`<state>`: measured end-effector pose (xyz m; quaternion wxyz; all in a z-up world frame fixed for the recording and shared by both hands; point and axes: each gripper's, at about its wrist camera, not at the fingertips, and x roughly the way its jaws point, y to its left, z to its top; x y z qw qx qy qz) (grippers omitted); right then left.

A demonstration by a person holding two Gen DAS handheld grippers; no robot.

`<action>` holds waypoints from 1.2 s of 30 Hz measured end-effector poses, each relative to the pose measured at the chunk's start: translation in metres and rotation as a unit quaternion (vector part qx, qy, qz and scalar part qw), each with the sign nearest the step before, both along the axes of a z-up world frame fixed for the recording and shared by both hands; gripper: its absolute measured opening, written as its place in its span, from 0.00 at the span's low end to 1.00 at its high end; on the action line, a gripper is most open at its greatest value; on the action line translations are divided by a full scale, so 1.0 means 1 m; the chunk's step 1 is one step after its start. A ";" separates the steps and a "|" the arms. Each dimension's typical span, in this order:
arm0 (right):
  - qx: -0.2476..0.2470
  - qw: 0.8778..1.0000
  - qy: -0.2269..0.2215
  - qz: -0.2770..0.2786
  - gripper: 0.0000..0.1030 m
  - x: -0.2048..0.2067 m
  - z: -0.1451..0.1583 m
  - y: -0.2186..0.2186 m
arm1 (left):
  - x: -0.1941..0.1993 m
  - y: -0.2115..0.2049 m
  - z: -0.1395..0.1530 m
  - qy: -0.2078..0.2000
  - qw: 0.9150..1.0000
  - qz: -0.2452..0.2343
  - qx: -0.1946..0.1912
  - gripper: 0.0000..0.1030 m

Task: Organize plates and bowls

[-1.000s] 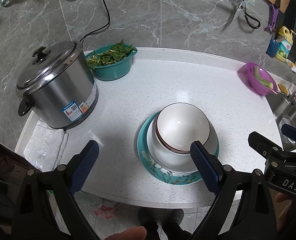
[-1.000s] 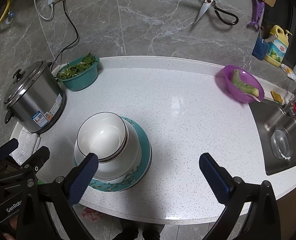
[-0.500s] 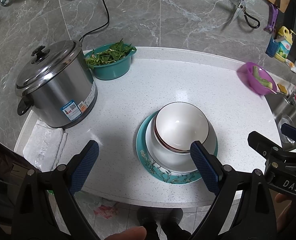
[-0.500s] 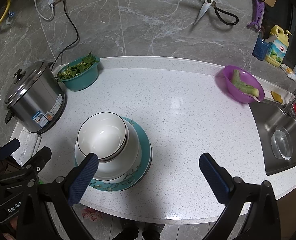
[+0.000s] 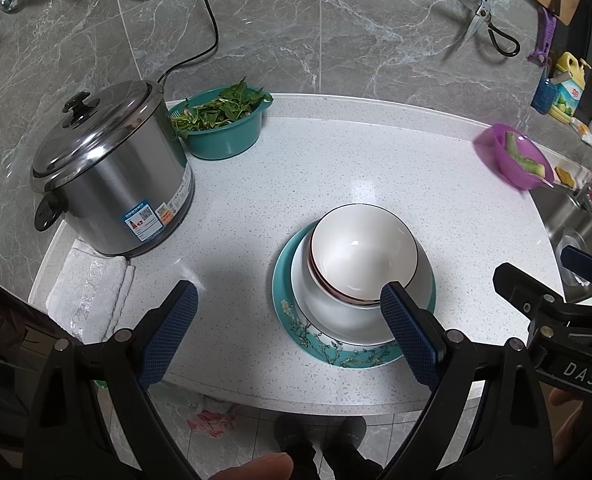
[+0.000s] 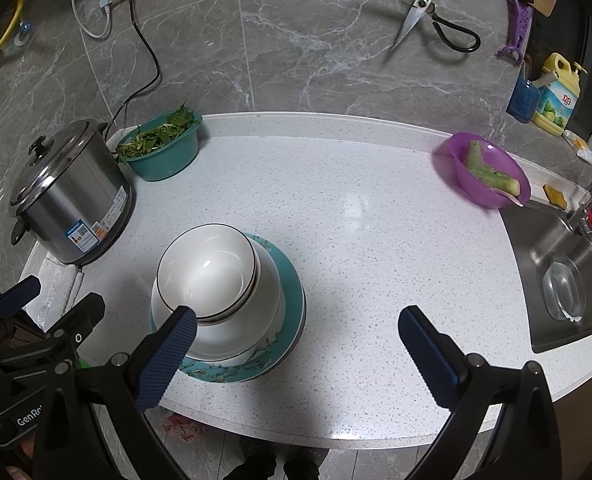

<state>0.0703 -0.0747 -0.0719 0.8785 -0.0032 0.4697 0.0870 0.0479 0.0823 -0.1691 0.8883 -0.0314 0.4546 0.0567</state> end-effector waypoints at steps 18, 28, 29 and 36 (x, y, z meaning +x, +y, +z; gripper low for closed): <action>-0.001 1.000 0.000 0.000 1.00 0.000 0.000 0.001 | 0.001 0.000 -0.001 0.001 1.000 -0.001 0.000 0.91; -0.002 1.000 0.001 0.003 1.00 0.002 -0.002 0.002 | 0.004 0.001 -0.004 0.002 1.000 -0.004 -0.002 0.91; -0.002 1.000 0.001 0.002 1.00 0.002 -0.002 0.002 | 0.005 0.001 -0.004 0.002 1.000 -0.004 -0.002 0.91; -0.002 1.000 0.002 0.003 1.00 0.003 -0.002 0.002 | 0.008 0.001 -0.006 0.003 1.000 -0.005 -0.003 0.91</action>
